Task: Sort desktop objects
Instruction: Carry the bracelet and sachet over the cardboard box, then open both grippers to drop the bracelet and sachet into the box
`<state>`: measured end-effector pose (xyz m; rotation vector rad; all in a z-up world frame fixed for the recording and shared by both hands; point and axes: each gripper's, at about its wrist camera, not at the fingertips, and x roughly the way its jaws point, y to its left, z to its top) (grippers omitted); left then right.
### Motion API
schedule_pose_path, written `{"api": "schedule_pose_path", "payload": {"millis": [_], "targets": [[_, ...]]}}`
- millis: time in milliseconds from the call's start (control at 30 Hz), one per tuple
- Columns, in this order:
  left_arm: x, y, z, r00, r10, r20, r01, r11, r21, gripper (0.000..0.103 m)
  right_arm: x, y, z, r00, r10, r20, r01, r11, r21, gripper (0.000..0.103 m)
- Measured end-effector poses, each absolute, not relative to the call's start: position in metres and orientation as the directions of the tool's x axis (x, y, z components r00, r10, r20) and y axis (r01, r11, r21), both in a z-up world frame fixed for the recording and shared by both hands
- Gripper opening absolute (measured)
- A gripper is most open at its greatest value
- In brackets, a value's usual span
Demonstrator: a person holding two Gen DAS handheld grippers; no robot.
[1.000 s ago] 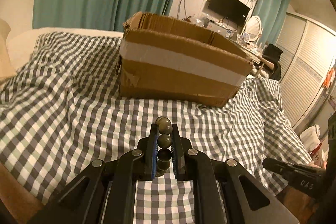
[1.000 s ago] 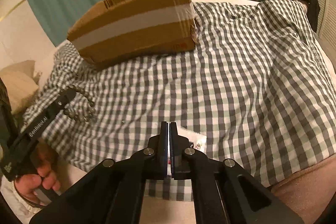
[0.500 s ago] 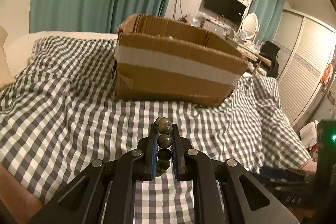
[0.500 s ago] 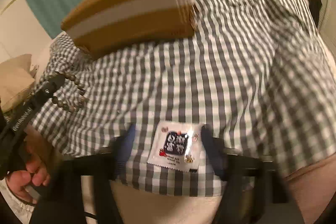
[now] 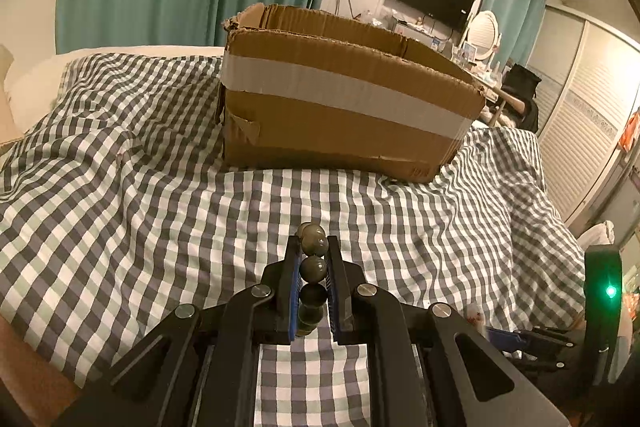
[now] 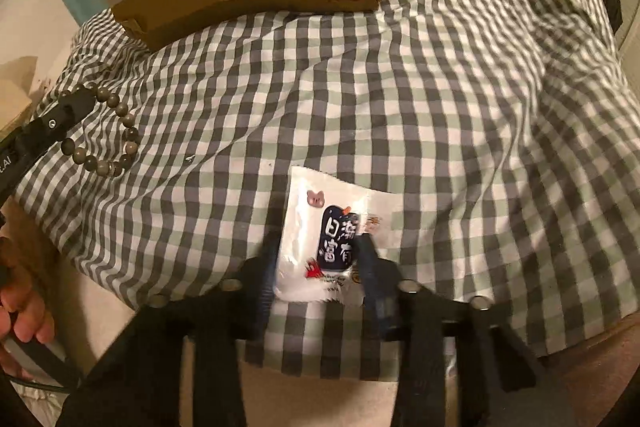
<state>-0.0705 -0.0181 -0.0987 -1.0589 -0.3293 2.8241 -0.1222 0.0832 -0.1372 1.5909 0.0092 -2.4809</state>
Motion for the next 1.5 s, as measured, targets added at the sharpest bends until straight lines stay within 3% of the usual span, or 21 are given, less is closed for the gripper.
{"api": "schedule_pose_path", "payload": {"millis": [33,467,800,1167,1367,1400,1433,1467,1500], "targets": [[-0.070,-0.018,-0.098,-0.753,0.174,-0.635,-0.024,-0.971,-0.238,0.012,-0.122,0.086,-0.136,-0.406,-0.167,-0.898,0.158,-0.981,0.111,0.006],[-0.064,-0.019,-0.080,-0.782,0.188,-0.595,-0.037,-0.966,-0.256,0.012,-0.123,0.104,-0.087,-0.485,-0.320,-0.814,0.160,-0.947,0.277,0.004],[-0.079,-0.016,-0.030,-0.834,0.204,-0.512,-0.085,-0.965,-0.247,0.012,-0.140,0.085,-0.025,-0.566,-0.422,-0.708,0.266,-0.906,0.328,0.004],[-0.175,-0.005,0.057,-0.879,0.206,-0.430,-0.151,-0.976,-0.160,0.012,-0.220,0.058,0.074,-0.703,-0.454,-0.548,0.373,-0.891,0.260,0.004],[-0.233,-0.013,0.059,-0.884,0.176,-0.432,-0.131,-0.983,-0.131,0.013,-0.286,0.045,0.077,-0.708,-0.459,-0.537,0.390,-0.888,0.245,0.005],[-0.241,-0.016,0.055,-0.885,0.167,-0.434,-0.124,-0.984,-0.125,0.017,-0.292,0.045,0.075,-0.720,-0.449,-0.528,0.386,-0.893,0.232,0.006],[-0.248,-0.018,0.049,-0.884,0.160,-0.439,-0.118,-0.985,-0.122,0.032,-0.298,0.045,0.071,-0.740,-0.423,-0.524,0.369,-0.905,0.209,0.023],[-0.254,-0.021,0.044,-0.880,0.151,-0.450,-0.108,-0.987,-0.120,0.066,-0.301,0.045,0.067,-0.750,-0.405,-0.523,0.355,-0.914,0.198,0.063],[-0.260,-0.025,0.037,-0.877,0.131,-0.463,-0.086,-0.990,-0.116,0.082,-0.307,0.048,0.060,-0.771,-0.372,-0.517,0.318,-0.928,0.192,0.082]]}}
